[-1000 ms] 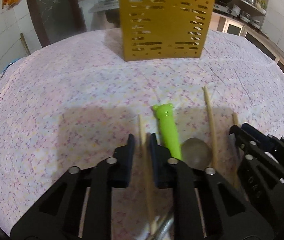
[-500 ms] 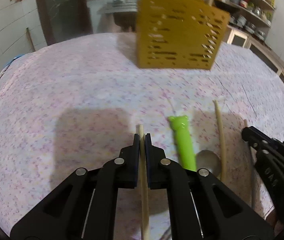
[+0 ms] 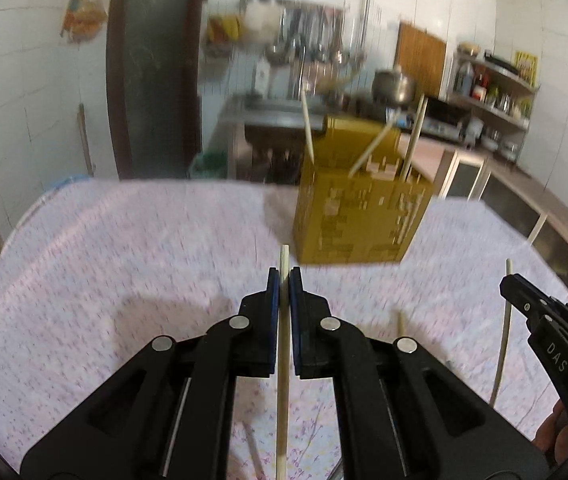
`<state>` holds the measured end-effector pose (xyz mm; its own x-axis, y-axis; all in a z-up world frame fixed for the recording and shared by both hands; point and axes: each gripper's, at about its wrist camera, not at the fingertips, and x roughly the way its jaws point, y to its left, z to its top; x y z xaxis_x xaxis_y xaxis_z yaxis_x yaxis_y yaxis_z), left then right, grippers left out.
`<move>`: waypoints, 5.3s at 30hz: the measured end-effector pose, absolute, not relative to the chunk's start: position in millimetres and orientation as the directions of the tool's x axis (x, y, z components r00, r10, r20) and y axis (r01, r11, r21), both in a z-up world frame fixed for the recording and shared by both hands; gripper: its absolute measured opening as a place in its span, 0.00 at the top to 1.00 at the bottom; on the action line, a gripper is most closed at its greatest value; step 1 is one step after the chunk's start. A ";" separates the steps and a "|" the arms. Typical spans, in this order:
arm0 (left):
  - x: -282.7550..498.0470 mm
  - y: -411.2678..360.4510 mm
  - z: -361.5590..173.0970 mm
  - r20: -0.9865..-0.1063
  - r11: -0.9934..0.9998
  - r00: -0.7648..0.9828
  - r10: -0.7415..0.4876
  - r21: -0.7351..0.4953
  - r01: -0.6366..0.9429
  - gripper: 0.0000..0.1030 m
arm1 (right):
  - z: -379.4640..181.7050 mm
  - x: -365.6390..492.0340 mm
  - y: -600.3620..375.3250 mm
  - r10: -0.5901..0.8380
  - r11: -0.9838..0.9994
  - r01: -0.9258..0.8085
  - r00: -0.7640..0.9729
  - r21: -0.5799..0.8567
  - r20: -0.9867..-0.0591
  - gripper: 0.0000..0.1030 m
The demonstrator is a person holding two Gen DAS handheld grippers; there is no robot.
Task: Organize utensils
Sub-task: 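Close the left tool on a chopstick while the right tool grasps another, then lift both held chopsticks up over the yellow caddy, then open both tools to drop the chopsticks into the caddy, then move both open tools back down to the utensils on the cloth, then close the left tool on the green frog-handled fork while the right tool grasps the blue-handled spoon, then lift the fork and spoon up and carry them over the caddy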
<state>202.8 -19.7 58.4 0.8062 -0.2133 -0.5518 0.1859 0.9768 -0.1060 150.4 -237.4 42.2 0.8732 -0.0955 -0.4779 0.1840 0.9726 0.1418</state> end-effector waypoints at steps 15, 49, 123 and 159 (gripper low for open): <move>159.5 -19.7 82.9 -0.388 0.973 0.892 -0.230 -0.067 0.222 0.96 | 69.2 116.9 -226.3 -0.100 0.987 0.127 0.963 0.094 -0.249 0.94; 364.6 -95.4 164.5 -0.130 0.957 0.951 -0.281 -0.111 0.267 0.96 | 166.5 306.5 -259.8 -0.046 0.987 0.028 0.993 0.160 0.110 0.94; 239.2 -98.6 -49.4 -0.812 0.957 0.550 -0.194 -0.034 0.288 0.74 | -54.3 157.7 -250.9 -0.102 0.964 0.252 0.650 0.087 -0.753 0.87; 161.7 -21.8 50.3 -0.529 0.980 0.829 -0.181 -0.027 0.196 0.85 | 24.4 115.1 -227.6 -0.057 0.984 0.122 0.906 0.130 -0.419 0.93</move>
